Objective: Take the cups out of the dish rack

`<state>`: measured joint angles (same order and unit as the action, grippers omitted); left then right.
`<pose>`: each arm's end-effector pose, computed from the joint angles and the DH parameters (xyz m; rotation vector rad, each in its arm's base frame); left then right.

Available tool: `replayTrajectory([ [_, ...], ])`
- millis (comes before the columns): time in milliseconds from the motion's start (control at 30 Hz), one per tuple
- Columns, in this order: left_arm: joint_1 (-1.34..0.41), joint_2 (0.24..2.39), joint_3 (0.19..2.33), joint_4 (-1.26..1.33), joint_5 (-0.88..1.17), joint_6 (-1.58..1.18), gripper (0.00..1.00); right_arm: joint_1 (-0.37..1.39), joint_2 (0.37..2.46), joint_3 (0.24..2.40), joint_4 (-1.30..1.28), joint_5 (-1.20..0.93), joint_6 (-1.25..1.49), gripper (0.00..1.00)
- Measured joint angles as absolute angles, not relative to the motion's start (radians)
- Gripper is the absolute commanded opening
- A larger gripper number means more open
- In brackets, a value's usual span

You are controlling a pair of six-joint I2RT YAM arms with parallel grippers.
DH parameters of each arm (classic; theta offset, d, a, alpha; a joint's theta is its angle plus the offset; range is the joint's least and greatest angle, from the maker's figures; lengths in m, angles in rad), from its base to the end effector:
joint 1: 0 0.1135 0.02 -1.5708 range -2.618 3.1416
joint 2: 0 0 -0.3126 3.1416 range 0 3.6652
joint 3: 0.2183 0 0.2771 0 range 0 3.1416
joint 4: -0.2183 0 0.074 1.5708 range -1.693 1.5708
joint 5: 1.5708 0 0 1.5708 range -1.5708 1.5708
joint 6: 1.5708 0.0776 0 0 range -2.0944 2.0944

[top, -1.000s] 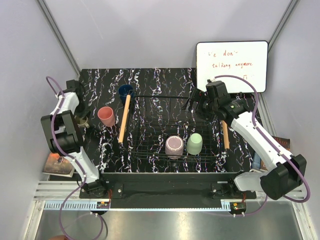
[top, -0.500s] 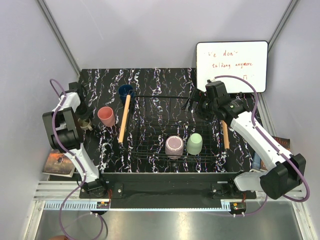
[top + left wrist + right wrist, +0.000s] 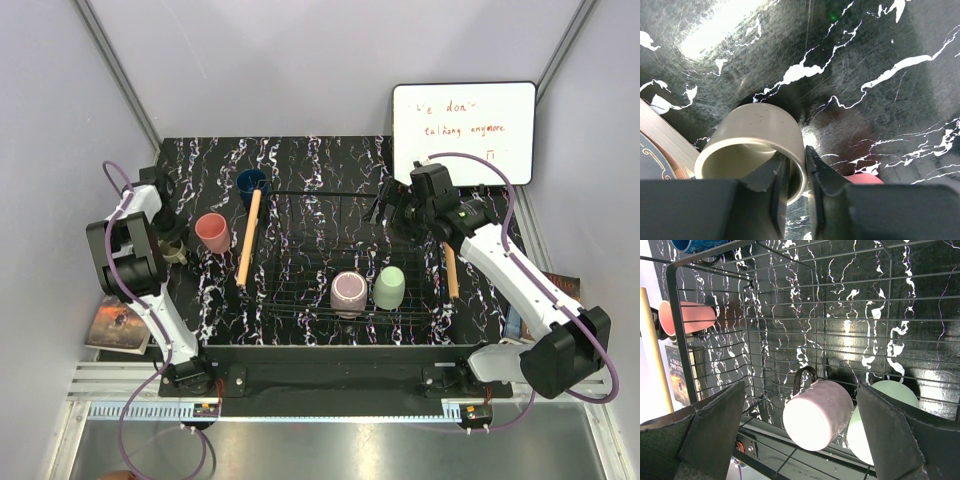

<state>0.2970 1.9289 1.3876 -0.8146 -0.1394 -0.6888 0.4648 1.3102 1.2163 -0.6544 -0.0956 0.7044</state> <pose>0.4028 0.1345 0.1709 -1.3919 2.5452 0.1377 0.2874 0.1524 0.3470 0.2391 2.4084 0.6789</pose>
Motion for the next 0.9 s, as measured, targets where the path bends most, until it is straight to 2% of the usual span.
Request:
replayTrajectory([
  [33, 0.297, 1.929, 1.388, -0.815, -0.139, -0.689, 0.28, 0.465, 1.31, 1.216, -0.655, -0.096, 0.704, 1.0],
  [67, 0.297, 1.929, 1.388, -0.815, -0.139, -0.689, 0.39, 0.465, 1.31, 1.216, -0.655, -0.096, 0.704, 1.0],
  [167, 0.299, 1.929, 1.388, -0.814, -0.138, -0.683, 0.54, 0.465, 1.31, 1.214, -0.654, -0.096, 0.704, 1.0],
  [200, 0.299, 1.929, 1.388, -0.815, -0.138, -0.684, 0.56, 0.465, 1.31, 1.213, -0.655, -0.096, 0.704, 1.0],
  [567, 0.305, 1.857, 1.433, -0.842, -0.134, -0.68, 0.63, 0.465, 1.31, 1.21, -0.651, -0.099, 0.693, 1.0],
  [900, 0.234, 1.625, 1.471, -0.844, -0.092, -0.701, 0.66, 0.469, 1.31, 1.201, -0.652, -0.095, 0.625, 0.99],
])
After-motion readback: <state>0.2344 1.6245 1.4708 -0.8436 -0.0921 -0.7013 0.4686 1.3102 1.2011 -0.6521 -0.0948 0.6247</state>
